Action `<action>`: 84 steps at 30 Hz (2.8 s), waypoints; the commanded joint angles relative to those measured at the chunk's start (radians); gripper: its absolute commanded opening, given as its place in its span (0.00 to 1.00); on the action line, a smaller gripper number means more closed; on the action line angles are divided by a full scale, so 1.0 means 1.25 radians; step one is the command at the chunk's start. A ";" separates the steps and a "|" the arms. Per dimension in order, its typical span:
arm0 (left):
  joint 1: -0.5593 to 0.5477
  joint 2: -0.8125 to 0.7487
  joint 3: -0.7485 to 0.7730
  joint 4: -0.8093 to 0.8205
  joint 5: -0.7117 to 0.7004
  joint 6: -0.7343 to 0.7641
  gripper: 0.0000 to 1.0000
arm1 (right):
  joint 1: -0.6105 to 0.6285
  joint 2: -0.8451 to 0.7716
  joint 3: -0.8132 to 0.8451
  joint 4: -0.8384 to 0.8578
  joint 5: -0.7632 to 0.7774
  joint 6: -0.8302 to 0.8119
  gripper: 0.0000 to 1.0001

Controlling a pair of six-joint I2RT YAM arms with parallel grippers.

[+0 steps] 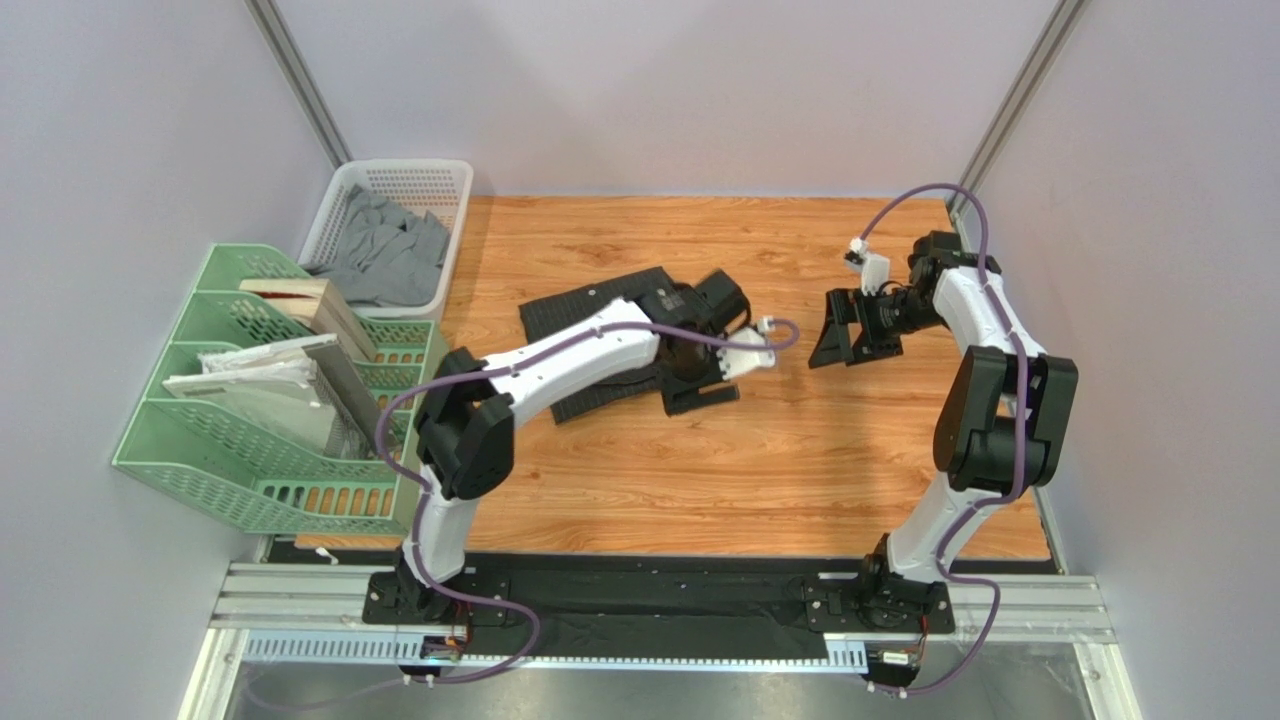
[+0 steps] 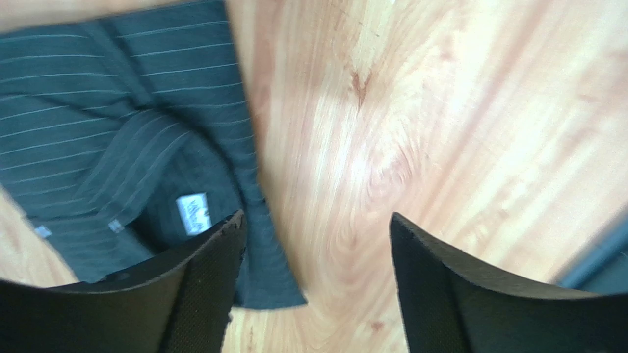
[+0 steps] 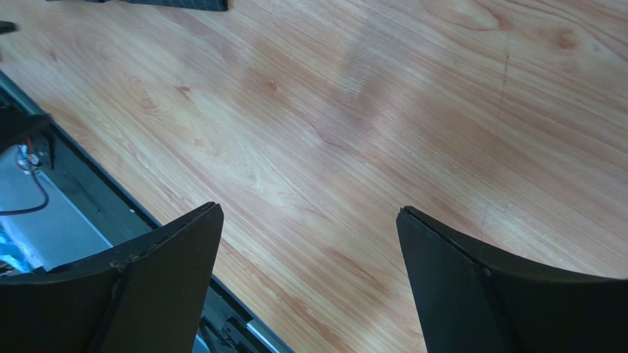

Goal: Fold and stack the long sleeve shirts
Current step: Fold the shirt

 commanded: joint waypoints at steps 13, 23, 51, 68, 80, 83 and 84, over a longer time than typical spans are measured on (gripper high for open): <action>0.395 0.058 0.015 -0.114 0.166 0.265 0.60 | -0.003 -0.021 -0.100 0.007 -0.198 0.178 0.89; 0.193 0.102 -0.083 -0.100 0.334 -0.011 0.31 | -0.005 -0.026 -0.096 0.023 -0.157 0.244 0.88; 0.303 0.073 -0.051 -0.044 0.278 0.016 0.31 | 0.121 -0.012 -0.063 0.029 -0.074 0.264 0.55; 0.229 -0.063 0.021 0.259 0.498 -0.413 0.65 | 0.064 -0.082 -0.024 0.026 0.064 0.252 0.50; 0.477 -0.314 -0.182 0.214 0.354 -0.334 0.85 | 0.454 0.003 -0.020 0.128 0.256 0.230 0.59; 0.515 -0.314 -0.171 0.178 0.358 -0.302 0.85 | 0.447 0.088 0.000 0.082 0.280 0.181 0.59; 0.521 -0.315 -0.170 0.175 0.357 -0.296 0.85 | 0.428 0.115 -0.003 0.074 0.285 0.167 0.59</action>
